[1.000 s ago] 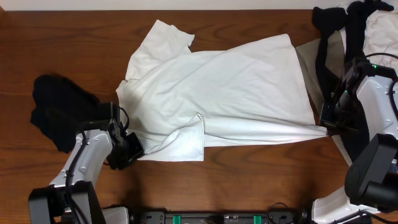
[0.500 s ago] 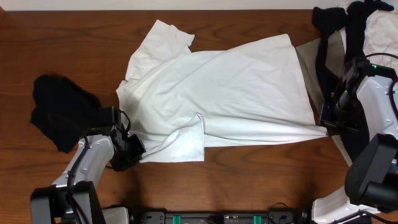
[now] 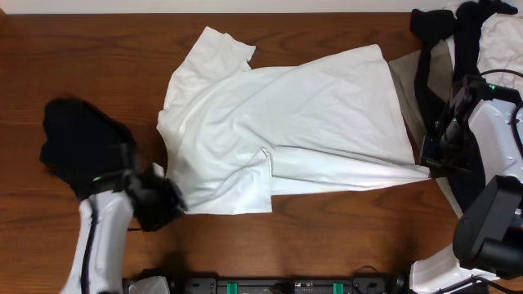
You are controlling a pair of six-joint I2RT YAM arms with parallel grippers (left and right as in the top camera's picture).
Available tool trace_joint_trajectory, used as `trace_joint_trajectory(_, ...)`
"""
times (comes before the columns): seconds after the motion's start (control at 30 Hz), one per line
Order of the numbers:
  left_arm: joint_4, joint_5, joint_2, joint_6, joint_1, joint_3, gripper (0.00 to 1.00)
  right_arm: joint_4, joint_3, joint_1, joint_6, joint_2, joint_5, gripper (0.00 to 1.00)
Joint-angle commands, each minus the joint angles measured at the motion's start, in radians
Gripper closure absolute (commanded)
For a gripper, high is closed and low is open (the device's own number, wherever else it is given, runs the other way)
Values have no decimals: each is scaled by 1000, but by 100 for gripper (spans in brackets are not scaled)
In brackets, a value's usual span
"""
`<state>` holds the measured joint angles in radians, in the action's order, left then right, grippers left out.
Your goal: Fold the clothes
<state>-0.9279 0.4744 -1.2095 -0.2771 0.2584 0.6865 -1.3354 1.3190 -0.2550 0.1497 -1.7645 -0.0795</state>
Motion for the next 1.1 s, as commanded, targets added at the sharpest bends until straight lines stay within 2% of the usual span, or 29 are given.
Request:
trace_joint_trajectory(0.0, -13, 12, 77, 41, 97, 28, 94, 0, -1, -6, 14, 5, -18, 99)
trace_joint_trajectory(0.2, -14, 16, 136, 41, 229, 28, 94, -2, -1, -6, 14, 5, -11, 99)
trace_joint_trajectory(0.47, 0, 164, 136, 63, 234, 28, 94, -18, -1, -6, 10, 5, 18, 99)
trace_joint_trajectory(0.77, 183, 195, 136, 35, 234, 29, 94, 53, -1, -6, 10, 5, 62, 99)
trace_joint_trajectory(0.97, 336, 195, 132, -51, 234, 28, 94, 145, -1, -6, 11, 5, 62, 99)
trace_joint_trajectory(1.07, 387, 189, 119, -54, 234, 28, 94, 202, -1, -6, 10, 5, 62, 99)
